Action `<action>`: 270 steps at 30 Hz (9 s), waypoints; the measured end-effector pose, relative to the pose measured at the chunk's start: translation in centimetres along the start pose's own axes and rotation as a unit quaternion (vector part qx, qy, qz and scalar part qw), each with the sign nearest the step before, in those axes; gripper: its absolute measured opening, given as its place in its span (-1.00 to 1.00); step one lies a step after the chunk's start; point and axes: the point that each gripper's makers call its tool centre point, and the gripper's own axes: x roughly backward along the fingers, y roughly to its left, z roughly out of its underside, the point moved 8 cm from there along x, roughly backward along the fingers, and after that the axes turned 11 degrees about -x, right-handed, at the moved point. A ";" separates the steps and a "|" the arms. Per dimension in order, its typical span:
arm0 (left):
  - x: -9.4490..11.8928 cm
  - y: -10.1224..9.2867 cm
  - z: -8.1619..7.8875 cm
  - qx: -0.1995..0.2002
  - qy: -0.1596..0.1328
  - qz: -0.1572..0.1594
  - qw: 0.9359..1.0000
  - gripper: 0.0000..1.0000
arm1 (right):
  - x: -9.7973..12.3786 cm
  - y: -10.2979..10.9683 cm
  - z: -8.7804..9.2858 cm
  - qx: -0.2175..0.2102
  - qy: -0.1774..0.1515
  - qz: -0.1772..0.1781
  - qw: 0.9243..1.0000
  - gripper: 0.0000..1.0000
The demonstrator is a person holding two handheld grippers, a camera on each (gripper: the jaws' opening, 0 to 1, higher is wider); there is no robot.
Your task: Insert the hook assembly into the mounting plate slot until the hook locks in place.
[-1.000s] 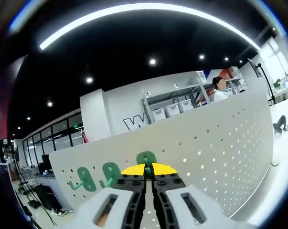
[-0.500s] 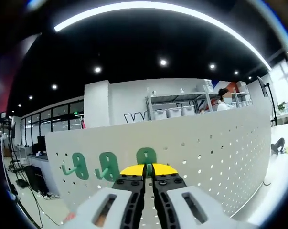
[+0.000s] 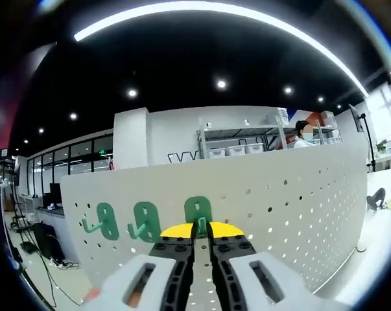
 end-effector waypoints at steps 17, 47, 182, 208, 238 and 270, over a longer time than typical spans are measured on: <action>0.7 -0.3 -0.2 0.020 -0.006 0.010 1.000 -0.49 | 0.0 0.3 -0.2 0.004 0.000 -0.003 1.000 0.71; 4.8 -1.8 0.3 0.036 0.013 0.068 0.997 -0.21 | 0.2 1.6 -0.8 0.016 -0.011 -0.010 1.000 0.73; 19.8 -4.5 9.4 0.043 0.141 0.220 0.964 -0.49 | -21.5 3.7 21.8 0.004 0.184 -0.006 0.983 -0.76; 19.9 -4.5 10.3 0.048 0.156 0.224 0.961 -0.59 | -22.3 3.0 22.2 0.012 0.178 -0.001 0.984 -0.95; 19.7 -5.1 10.4 0.045 0.159 0.236 0.958 -0.66 | -21.8 1.9 20.9 0.015 0.167 0.004 0.986 -1.00; 19.3 -6.0 10.9 0.043 0.160 0.251 0.954 -0.71 | -20.8 0.7 21.1 0.030 0.178 0.031 0.983 -0.92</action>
